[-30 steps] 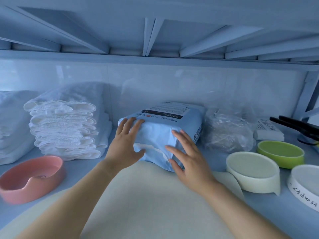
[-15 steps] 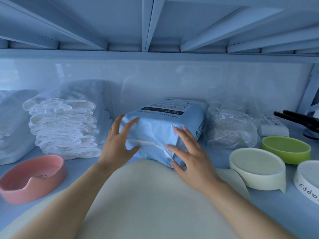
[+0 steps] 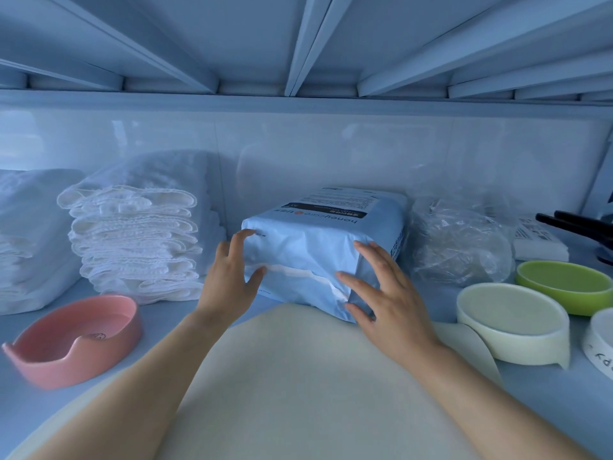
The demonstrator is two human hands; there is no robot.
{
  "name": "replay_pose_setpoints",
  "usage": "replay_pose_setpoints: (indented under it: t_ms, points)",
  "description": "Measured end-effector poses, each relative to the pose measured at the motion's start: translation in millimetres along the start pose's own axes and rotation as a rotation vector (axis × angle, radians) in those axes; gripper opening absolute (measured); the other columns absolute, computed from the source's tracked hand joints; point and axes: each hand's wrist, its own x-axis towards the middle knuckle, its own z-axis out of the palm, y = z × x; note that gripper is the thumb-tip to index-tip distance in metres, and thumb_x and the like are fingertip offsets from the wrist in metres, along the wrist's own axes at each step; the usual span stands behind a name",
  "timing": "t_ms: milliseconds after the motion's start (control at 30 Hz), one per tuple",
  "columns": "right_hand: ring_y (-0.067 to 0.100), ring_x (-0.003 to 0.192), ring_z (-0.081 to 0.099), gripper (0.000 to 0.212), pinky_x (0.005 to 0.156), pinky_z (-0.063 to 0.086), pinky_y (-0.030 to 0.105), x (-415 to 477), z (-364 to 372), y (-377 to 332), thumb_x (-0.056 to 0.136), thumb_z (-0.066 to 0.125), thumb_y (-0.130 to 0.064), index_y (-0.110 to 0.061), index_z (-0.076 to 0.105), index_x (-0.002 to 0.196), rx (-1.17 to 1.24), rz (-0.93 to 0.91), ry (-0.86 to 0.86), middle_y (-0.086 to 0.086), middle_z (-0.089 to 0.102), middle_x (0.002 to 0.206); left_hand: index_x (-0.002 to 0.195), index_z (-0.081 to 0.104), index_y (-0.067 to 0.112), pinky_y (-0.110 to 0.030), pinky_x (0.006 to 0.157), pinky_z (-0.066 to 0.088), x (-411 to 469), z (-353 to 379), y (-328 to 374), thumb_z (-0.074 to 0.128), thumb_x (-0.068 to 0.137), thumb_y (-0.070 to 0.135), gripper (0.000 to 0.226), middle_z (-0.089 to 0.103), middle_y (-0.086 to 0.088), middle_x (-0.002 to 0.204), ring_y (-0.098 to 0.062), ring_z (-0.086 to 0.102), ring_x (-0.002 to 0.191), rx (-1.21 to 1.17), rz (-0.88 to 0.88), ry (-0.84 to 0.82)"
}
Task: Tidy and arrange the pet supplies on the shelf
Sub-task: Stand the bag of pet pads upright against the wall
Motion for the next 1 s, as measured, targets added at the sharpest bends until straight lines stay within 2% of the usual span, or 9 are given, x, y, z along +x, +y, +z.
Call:
replay_pose_setpoints:
  t_ms: [200, 300, 367, 467, 600, 733, 800, 900, 1000]
  points:
    - [0.033, 0.125, 0.048, 0.038, 0.083, 0.054, 0.043, 4, -1, -9, 0.063, 0.085, -0.017, -0.02, 0.071, 0.098, -0.086, 0.019, 0.015, 0.014, 0.052, 0.134, 0.127, 0.03, 0.035, -0.031, 0.065, 0.039, 2, 4, -4, 0.067, 0.083, 0.018, 0.06, 0.044, 0.004, 0.101, -0.02, 0.054, 0.075, -0.068, -0.007, -0.031]
    - [0.033, 0.125, 0.049, 0.033, 0.081, 0.055, 0.042, 5, -2, -11, 0.064, 0.085, -0.017, -0.021, 0.072, 0.094, -0.103, 0.038, -0.004, 0.014, 0.053, 0.133, 0.122, 0.032, 0.036, -0.036, 0.069, 0.049, 2, 4, -8, 0.068, 0.081, 0.014, 0.058, 0.049, 0.004, 0.091, -0.02, 0.057, 0.075, -0.115, -0.02, -0.044]
    - [0.033, 0.124, 0.05, 0.028, 0.077, 0.056, 0.041, 7, -3, -12, 0.066, 0.084, -0.017, -0.021, 0.073, 0.092, -0.127, 0.04, -0.008, 0.013, 0.054, 0.132, 0.115, 0.039, 0.037, -0.039, 0.071, 0.053, 2, 3, -11, 0.067, 0.082, 0.011, 0.05, 0.05, 0.009, 0.085, -0.018, 0.059, 0.072, -0.152, -0.03, -0.031]
    - [0.033, 0.123, 0.051, 0.018, 0.073, 0.056, 0.04, 10, -5, -15, 0.073, 0.078, -0.017, -0.023, 0.074, 0.089, -0.128, 0.048, 0.002, 0.013, 0.055, 0.131, 0.095, 0.051, 0.039, -0.034, 0.071, 0.053, 0, 0, -9, 0.068, 0.081, 0.007, 0.038, 0.051, 0.015, 0.086, -0.014, 0.059, 0.072, -0.189, -0.006, -0.008]
    - [0.028, 0.125, 0.047, 0.008, 0.079, 0.055, 0.036, 7, -8, -23, 0.076, 0.074, -0.021, -0.025, 0.074, 0.084, -0.106, 0.094, 0.035, 0.01, 0.055, 0.13, 0.08, 0.063, 0.026, -0.031, 0.073, 0.052, -4, -1, -2, 0.069, 0.078, 0.0, 0.026, 0.056, 0.004, 0.089, -0.017, 0.057, 0.073, -0.205, 0.054, -0.015]
    - [0.031, 0.124, 0.05, 0.01, 0.083, 0.053, 0.037, 3, -14, -27, 0.077, 0.074, -0.015, -0.021, 0.075, 0.084, -0.106, 0.168, 0.057, 0.013, 0.054, 0.131, 0.078, 0.065, 0.025, -0.028, 0.068, 0.05, -3, -3, 5, 0.066, 0.078, -0.001, 0.026, 0.054, 0.007, 0.086, -0.013, 0.054, 0.072, -0.216, 0.11, -0.002]
    - [0.033, 0.121, 0.051, 0.013, 0.084, 0.053, 0.038, 2, -18, -30, 0.077, 0.074, -0.012, -0.019, 0.075, 0.087, -0.094, 0.223, 0.067, 0.014, 0.053, 0.131, 0.077, 0.066, 0.024, -0.025, 0.065, 0.049, -2, -5, 9, 0.066, 0.078, -0.001, 0.025, 0.052, 0.012, 0.082, -0.003, 0.052, 0.07, -0.228, 0.143, 0.014]
    - [0.032, 0.108, 0.059, 0.018, 0.07, 0.056, 0.039, -2, -26, -35, 0.077, 0.073, -0.008, -0.02, 0.074, 0.091, -0.102, 0.293, 0.081, 0.012, 0.055, 0.129, 0.073, 0.066, 0.023, -0.017, 0.059, 0.044, 1, -12, 15, 0.067, 0.077, 0.0, 0.023, 0.052, 0.016, 0.079, 0.002, 0.053, 0.066, -0.227, 0.198, 0.034]
    - [0.029, 0.105, 0.06, 0.019, 0.062, 0.055, 0.038, 0, -38, -36, 0.079, 0.071, -0.01, -0.022, 0.073, 0.094, -0.12, 0.3, 0.088, 0.008, 0.055, 0.129, 0.07, 0.064, 0.022, -0.026, 0.056, 0.047, 6, -19, 22, 0.066, 0.075, -0.001, 0.023, 0.056, 0.011, 0.079, -0.009, 0.051, 0.059, -0.213, 0.239, 0.078]
